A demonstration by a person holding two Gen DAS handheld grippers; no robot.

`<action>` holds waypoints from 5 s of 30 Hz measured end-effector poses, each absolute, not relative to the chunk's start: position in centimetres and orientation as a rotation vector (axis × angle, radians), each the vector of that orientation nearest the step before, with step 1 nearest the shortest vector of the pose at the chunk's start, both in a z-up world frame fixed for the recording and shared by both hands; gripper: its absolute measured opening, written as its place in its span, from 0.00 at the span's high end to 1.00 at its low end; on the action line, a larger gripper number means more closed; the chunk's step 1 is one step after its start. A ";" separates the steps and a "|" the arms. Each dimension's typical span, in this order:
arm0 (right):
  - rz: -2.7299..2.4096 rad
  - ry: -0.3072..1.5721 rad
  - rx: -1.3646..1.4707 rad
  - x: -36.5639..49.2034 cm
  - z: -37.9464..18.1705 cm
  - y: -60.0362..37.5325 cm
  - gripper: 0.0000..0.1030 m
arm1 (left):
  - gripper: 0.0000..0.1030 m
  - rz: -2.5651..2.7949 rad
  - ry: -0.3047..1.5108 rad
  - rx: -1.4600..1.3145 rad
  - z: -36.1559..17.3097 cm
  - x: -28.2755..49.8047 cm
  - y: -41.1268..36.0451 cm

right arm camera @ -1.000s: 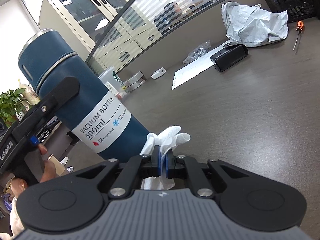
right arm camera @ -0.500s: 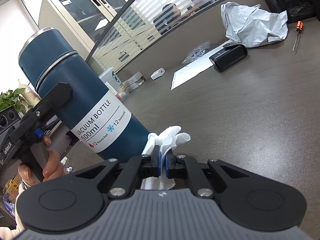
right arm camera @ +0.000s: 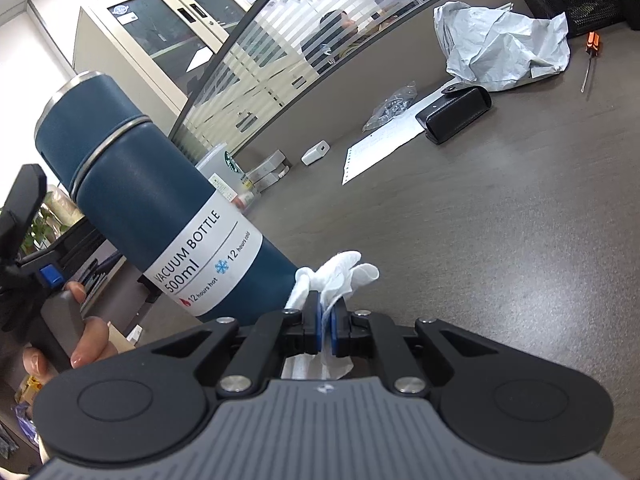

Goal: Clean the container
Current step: 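Rotate the thermos with the left gripper while the right gripper's tissue rubs its body, then tilt the thermos with the left gripper while the right gripper's tissue wipes its base, then rub the right gripper's tissue along the thermos lower body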

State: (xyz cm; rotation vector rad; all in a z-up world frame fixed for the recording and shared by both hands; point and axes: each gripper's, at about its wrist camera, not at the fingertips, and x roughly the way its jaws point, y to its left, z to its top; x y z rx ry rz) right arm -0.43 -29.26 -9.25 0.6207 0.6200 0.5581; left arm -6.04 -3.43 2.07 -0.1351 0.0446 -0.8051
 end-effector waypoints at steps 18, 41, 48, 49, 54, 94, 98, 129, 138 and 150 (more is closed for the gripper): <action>0.619 0.408 0.701 -2.1 -4.1 -31.7 0.92 | 0.00 -0.476 0.067 -0.263 5.3 -5.4 -2.9; 0.608 0.184 0.551 -2.9 0.7 -29.4 0.92 | 0.00 -0.508 0.109 -0.263 5.0 -4.9 -3.5; 0.584 0.204 0.514 -3.1 0.2 -29.0 0.92 | 0.00 -0.509 0.108 -0.259 4.9 -4.9 -3.6; 0.584 0.204 0.513 -3.1 0.3 -29.0 0.92 | 0.00 -0.508 0.108 -0.258 4.9 -4.9 -3.6; 0.577 0.217 0.512 -3.1 -0.1 -28.9 0.92 | 0.00 -0.506 0.111 -0.262 4.9 -4.7 -3.6; 0.558 0.331 0.528 -2.4 -2.0 -29.0 0.92 | 0.00 -0.497 0.109 -0.246 5.1 -4.5 -3.7; 0.569 0.309 0.527 -2.7 -1.3 -29.1 0.92 | 0.00 -0.498 0.109 -0.242 5.1 -4.5 -3.7; 0.527 0.371 0.473 -1.8 -3.0 -28.3 0.92 | 0.00 -0.494 0.107 -0.229 5.0 -4.6 -4.2; 0.515 0.398 0.472 -1.7 -3.5 -28.2 0.92 | 0.00 -0.495 0.108 -0.227 5.0 -4.6 -4.4; 0.539 0.324 0.491 -2.8 -1.6 -28.6 0.92 | 0.00 -0.498 0.108 -0.225 5.1 -4.6 -4.2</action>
